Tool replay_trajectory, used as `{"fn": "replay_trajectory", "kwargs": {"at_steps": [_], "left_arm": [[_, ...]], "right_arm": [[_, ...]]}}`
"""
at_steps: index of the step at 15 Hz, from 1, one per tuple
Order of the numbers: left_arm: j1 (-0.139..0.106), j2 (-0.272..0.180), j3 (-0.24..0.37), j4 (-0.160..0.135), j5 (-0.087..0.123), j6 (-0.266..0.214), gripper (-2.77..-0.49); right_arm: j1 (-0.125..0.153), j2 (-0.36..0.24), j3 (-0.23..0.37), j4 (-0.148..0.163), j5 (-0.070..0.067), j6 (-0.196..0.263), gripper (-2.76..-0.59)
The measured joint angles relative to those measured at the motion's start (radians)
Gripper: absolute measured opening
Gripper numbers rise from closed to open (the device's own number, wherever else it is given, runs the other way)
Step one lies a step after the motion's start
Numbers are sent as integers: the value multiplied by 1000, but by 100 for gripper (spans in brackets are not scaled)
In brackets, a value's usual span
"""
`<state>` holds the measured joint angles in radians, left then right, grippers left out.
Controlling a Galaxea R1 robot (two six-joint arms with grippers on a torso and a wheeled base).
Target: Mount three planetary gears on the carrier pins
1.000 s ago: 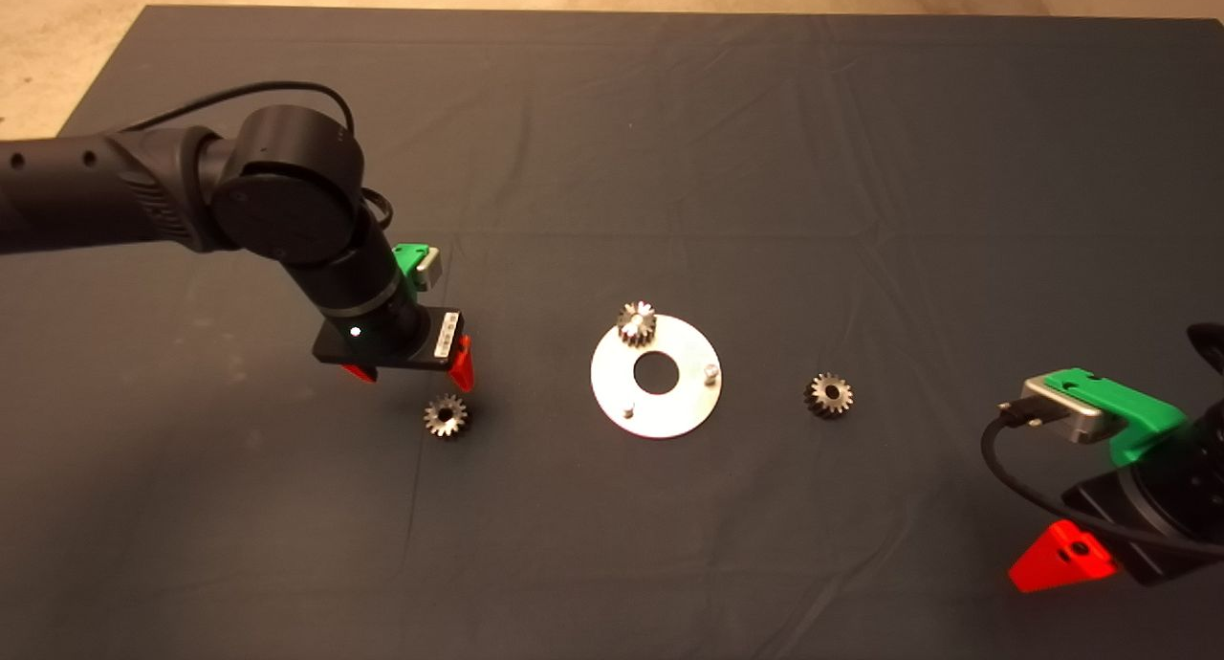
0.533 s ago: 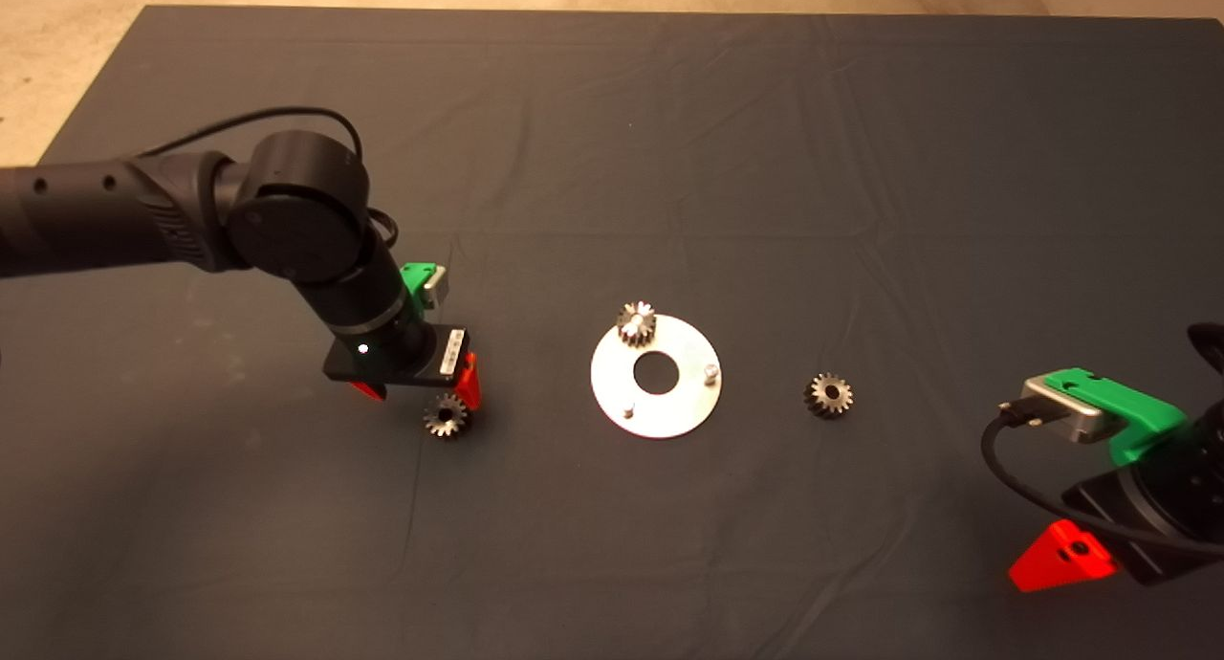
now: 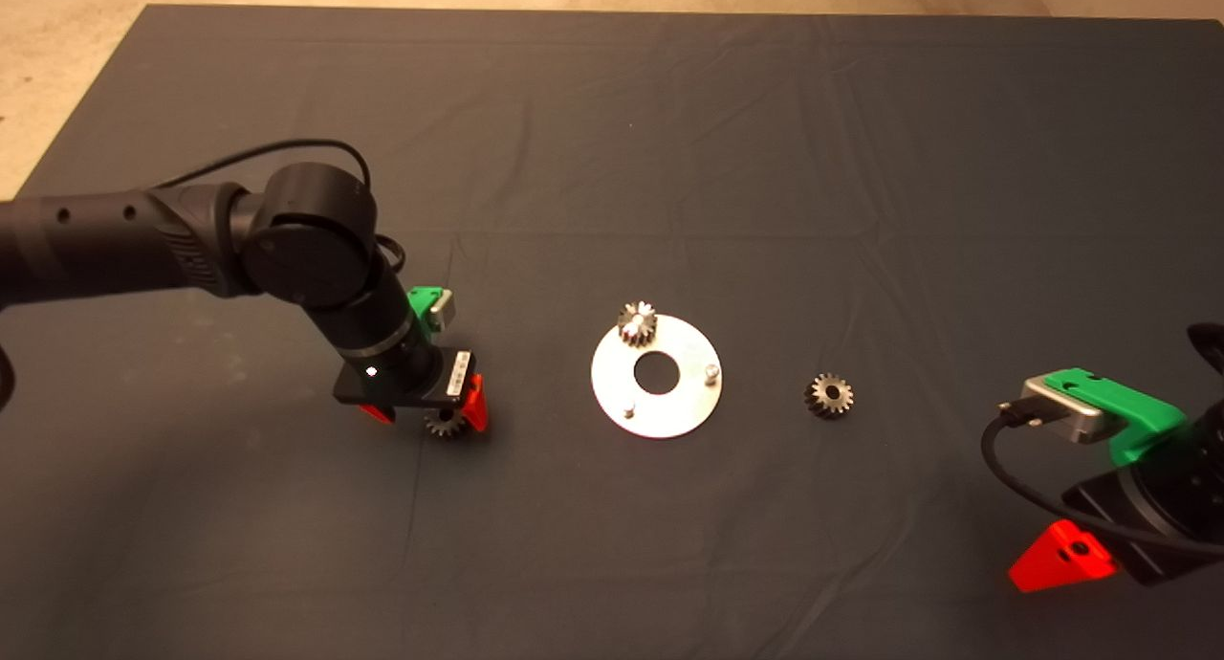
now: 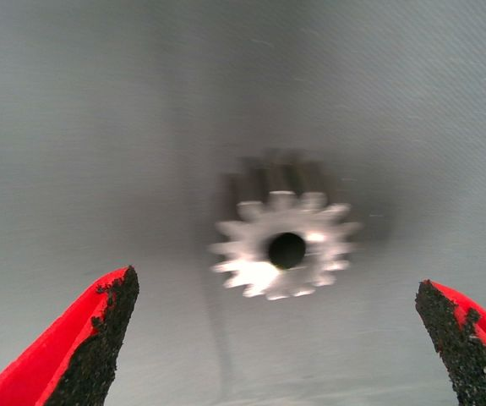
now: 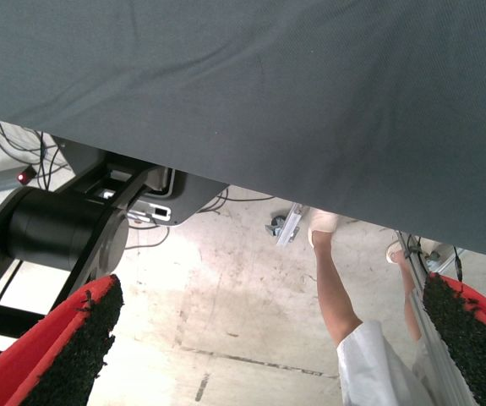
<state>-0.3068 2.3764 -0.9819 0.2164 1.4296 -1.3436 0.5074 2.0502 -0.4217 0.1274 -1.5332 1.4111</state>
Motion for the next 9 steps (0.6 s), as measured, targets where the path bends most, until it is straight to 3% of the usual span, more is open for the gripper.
{"fn": "replay_trajectory", "kwargs": {"at_steps": [1,9], "left_arm": [[5,0,0,0,-9,2,-91],[16,0,0,4,-10,19,-91]], "right_arm": [[0,0,0,0,0,0,-71],[0,0,0,0,0,0,-71]]}}
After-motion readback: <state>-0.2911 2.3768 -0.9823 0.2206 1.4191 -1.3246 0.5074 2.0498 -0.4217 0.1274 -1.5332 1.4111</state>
